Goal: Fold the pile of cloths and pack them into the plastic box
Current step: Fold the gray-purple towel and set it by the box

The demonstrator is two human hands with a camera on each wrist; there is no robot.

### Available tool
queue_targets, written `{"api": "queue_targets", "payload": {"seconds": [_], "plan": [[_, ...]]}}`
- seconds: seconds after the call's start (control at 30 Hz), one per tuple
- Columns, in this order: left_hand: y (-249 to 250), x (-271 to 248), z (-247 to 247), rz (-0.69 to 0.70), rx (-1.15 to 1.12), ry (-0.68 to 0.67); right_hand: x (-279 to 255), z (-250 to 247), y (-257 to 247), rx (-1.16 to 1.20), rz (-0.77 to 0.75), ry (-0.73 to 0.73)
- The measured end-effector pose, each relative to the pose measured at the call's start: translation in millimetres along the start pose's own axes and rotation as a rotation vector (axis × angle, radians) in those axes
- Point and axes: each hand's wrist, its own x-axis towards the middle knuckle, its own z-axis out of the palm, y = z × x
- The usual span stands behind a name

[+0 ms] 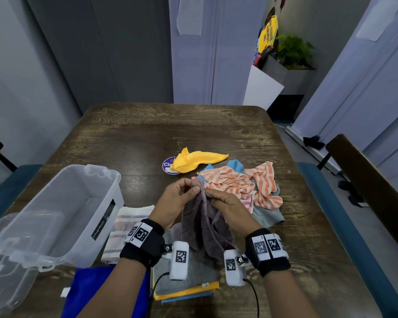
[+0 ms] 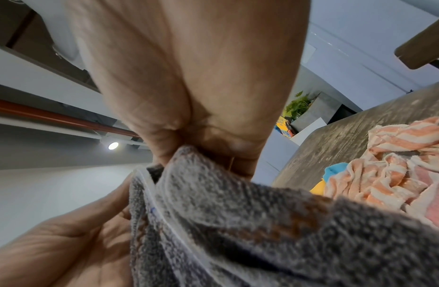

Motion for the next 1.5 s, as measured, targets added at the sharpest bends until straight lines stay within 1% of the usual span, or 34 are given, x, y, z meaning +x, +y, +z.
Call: {"api": "queue_targets", "payload": {"seconds": [0.13,0.27,0.37,0.47,0.6,0.67,0.73,0.77,0.83,0.9,0.97,1.07,1.17,1.23,1.3,1.4,1.5], "plan": [[-1.7,1.0,-0.1,-0.027,-0.011,-0.011,-0.6,-0.1,-1.2,-0.009,-0.023,-0.05],[0.8,0.7,-0.2,0.029,0.047,0.084,-1.5,-1.9,-3.5,-0.038,-0.04,-0.012],[8.8,3.4,-2.3,0.102,0.112,0.149,-0.8,-4.5,1.2,-0.217,-0.057,-0.003],[22.1,7.0,-2.8,0.156,0.136,0.173,1.5,-9.0,-2.0,-0.475,0.006,0.009],[52.7,12.0,-3.8,0.27,0.105,0.254,3.6,-19.2,-6.4,-0.72,0.111,0.139],[76.2,21.8,-15.6,0.348,0.103,0.311,2.7,-27.0,-3.5,-0.77,0.163,0.186],[103.6,32.6,-35.1,0.416,0.107,0.367,0.3,-35.4,-2.8,-0.762,0.199,0.226],[117.2,37.7,-45.1,0.444,0.104,0.386,-1.4,-39.8,-3.9,-0.741,0.2,0.271],[140.0,45.1,-60.7,0.482,0.093,0.419,-4.3,-47.7,-7.3,-0.637,0.16,0.366],[156.4,49.0,-66.3,0.512,0.115,0.426,-5.0,-46.9,-15.1,-0.526,0.083,0.39],[164.7,52.4,-63.4,0.522,0.169,0.389,-1.8,-35.8,-26.2,-0.434,-0.012,0.358],[167.7,51.9,-49.7,0.524,0.244,0.354,9.7,-7.8,-42.2,-0.322,-0.155,0.266],[166.5,50.8,-38.1,0.556,0.32,0.34,25.5,18.7,-50.3,-0.336,-0.259,0.183],[166.8,50.1,-34.4,0.562,0.319,0.336,37.6,28.9,-50.8,-0.379,-0.299,0.163],[168.7,49.8,-34.1,0.557,0.308,0.349,48.7,32.4,-47.9,-0.421,-0.277,0.182],[172.1,48.5,-36.4,0.571,0.287,0.352,59.1,28.0,-31.1,-0.457,-0.159,0.21],[172.0,49.3,-46.9,0.582,0.256,0.344,58.1,16.0,-15.3,-0.4,-0.117,0.263]]}}
